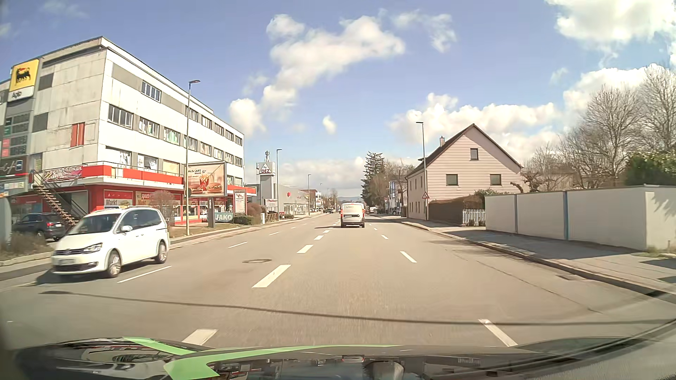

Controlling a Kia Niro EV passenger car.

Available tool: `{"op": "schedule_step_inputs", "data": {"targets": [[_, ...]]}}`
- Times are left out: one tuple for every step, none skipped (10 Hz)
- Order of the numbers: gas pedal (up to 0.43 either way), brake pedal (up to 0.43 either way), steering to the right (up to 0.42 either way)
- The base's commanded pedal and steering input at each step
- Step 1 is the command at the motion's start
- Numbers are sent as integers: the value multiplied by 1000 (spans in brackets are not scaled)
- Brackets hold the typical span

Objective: Follow the waypoints while adhering to traffic rules and regulations

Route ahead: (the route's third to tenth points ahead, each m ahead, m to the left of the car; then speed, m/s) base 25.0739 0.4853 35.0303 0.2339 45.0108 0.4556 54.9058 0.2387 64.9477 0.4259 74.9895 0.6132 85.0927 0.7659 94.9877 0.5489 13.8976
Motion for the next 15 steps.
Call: {"op": "schedule_step_inputs", "data": {"targets": [[0,0,0],[0,0,0],[0,0,0],[0,0,0],[0,0,0],[0,0,0],[0,0,0],[0,0,0],[0,0,0],[0,0,0],[0,0,0],[0,0,0],[0,0,0],[0,0,0],[0,0,0]]}}
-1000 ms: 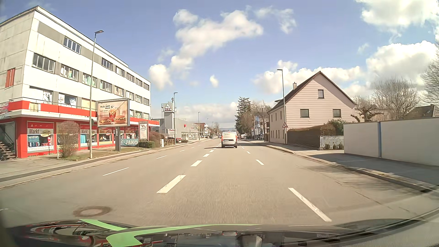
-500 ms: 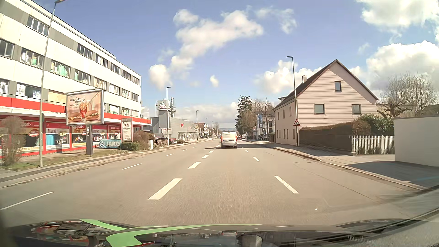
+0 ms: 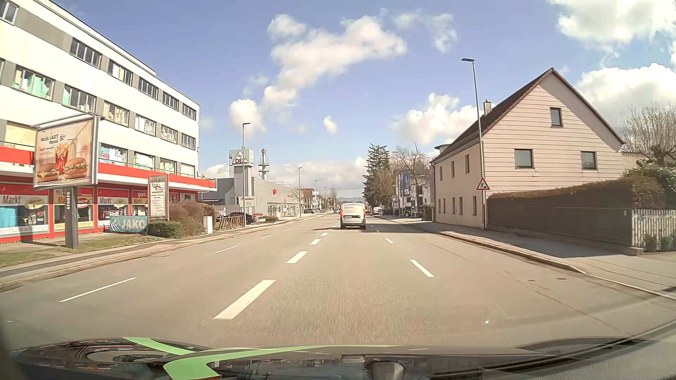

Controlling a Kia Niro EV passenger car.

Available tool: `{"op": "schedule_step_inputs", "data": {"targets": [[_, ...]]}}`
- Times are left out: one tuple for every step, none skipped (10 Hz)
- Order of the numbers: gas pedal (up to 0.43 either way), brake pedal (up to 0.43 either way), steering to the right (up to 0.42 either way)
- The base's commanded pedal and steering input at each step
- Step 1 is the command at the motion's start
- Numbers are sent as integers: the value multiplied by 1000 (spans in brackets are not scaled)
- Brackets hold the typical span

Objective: Follow the waypoints while adhering to traffic rules and regulations

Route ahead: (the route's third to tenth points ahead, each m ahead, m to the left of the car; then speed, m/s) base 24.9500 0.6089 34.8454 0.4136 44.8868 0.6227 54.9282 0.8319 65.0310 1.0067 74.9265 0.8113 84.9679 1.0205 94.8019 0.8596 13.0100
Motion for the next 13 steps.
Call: {"op": "schedule_step_inputs", "data": {"targets": [[0,0,0],[0,0,0],[0,43,1],[0,159,1],[0,207,1],[0,226,1],[0,226,1],[0,232,1],[0,226,1],[0,232,1],[0,226,0],[0,207,0],[0,195,0]]}}
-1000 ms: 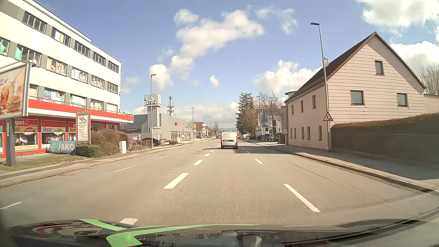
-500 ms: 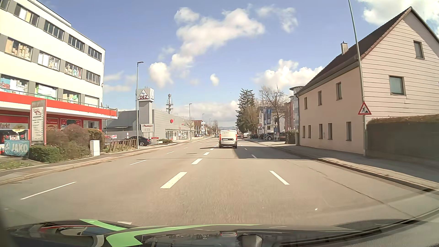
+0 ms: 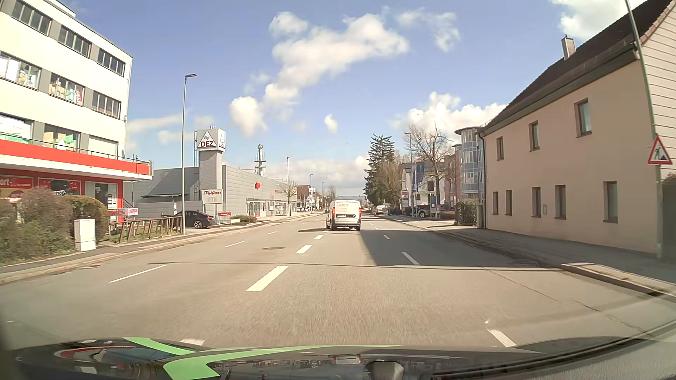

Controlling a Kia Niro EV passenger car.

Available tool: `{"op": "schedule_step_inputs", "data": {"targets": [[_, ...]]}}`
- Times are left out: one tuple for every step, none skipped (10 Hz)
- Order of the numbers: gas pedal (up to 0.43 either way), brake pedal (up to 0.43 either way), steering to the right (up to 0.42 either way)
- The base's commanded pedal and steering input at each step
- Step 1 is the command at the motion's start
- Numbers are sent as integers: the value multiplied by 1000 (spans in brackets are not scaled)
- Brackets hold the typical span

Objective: Follow the waypoints while adhering to traffic rules and regulations

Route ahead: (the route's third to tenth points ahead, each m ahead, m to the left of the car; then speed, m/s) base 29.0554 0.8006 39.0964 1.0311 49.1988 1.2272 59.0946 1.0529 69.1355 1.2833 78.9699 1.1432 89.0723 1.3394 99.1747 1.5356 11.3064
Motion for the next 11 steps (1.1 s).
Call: {"op": "schedule_step_inputs", "data": {"targets": [[0,207,0],[0,207,0],[0,116,0],[0,0,0],[0,0,0],[98,0,0],[280,0,0],[350,0,0],[390,0,0],[390,0,0],[390,0,0]]}}
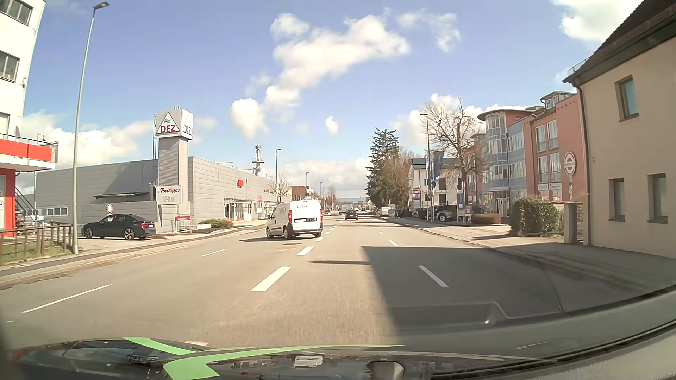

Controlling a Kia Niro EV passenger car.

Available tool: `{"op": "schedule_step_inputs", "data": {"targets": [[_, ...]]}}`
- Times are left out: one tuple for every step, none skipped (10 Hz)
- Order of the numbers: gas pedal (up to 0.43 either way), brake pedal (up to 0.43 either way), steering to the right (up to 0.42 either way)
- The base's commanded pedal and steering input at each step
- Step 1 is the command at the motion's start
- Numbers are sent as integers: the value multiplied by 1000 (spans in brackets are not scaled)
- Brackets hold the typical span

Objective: Follow the waypoints while adhering to traffic rules and regulations

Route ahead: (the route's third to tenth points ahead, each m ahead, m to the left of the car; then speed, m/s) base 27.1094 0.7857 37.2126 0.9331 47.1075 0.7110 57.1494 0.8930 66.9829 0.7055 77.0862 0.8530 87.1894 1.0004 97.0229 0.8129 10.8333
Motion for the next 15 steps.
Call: {"op": "schedule_step_inputs", "data": {"targets": [[390,0,0],[390,0,0],[390,0,0],[390,0,0],[390,0,0],[390,0,0],[390,0,0],[390,0,0],[390,0,1],[390,0,1],[390,0,1],[390,0,1],[390,0,1],[390,0,0],[390,0,0]]}}
